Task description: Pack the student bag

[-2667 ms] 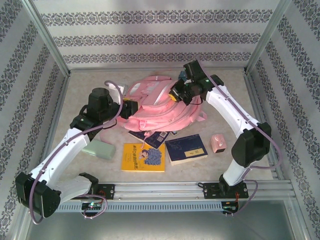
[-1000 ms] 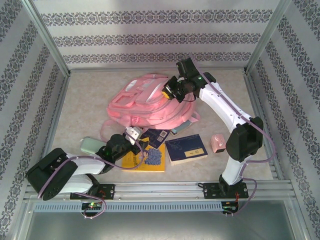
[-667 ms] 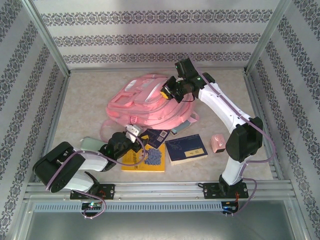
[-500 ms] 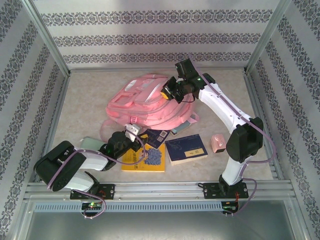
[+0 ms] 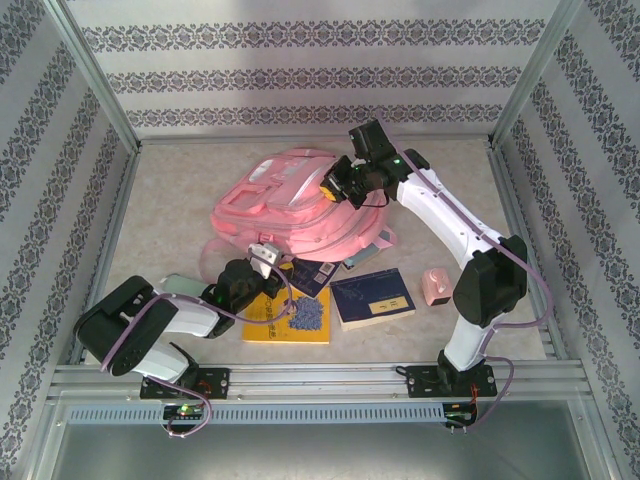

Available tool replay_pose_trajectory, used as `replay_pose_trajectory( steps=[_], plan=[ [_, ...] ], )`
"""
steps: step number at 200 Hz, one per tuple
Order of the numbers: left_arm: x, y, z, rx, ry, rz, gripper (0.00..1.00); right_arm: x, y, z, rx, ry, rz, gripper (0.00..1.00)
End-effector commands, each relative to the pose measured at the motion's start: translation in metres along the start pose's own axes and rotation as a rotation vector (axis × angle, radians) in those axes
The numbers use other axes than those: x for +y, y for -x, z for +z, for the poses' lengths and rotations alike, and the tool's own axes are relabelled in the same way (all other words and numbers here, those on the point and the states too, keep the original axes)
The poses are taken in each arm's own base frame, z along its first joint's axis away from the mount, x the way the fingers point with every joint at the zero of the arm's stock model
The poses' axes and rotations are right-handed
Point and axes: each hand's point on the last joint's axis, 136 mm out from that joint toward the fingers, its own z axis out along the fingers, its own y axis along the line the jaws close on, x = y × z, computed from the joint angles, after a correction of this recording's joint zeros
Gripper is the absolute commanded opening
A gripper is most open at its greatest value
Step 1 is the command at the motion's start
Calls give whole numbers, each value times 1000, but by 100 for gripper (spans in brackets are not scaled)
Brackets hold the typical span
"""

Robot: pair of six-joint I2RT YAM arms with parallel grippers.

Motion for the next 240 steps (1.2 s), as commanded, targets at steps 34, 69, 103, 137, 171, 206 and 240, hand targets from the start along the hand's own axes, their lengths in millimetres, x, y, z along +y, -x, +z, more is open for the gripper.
replay_pose_trajectory(
  steps=[34,69,103,137,171,206,240],
  plan=[
    [19,25,5,-76,77,-19,31,31,-23,-27,35,131,-54,0],
    [19,21,4,-61,72,-23,19,29,-23,-28,27,126,-54,0],
    [10,20,3,-52,20,-61,2,27,-20,-28,5,113,-38,0],
    [2,20,-2,-42,-26,-95,0,25,-19,-25,-25,99,-19,0],
    [-3,26,-10,-48,-59,-128,0,21,-16,-21,-71,74,2,0],
    [-13,29,-17,-39,-95,-164,0,16,-9,-19,-148,53,42,0],
    [-23,30,-22,-32,-129,-209,0,17,-6,-17,-201,49,55,0]
  ],
)
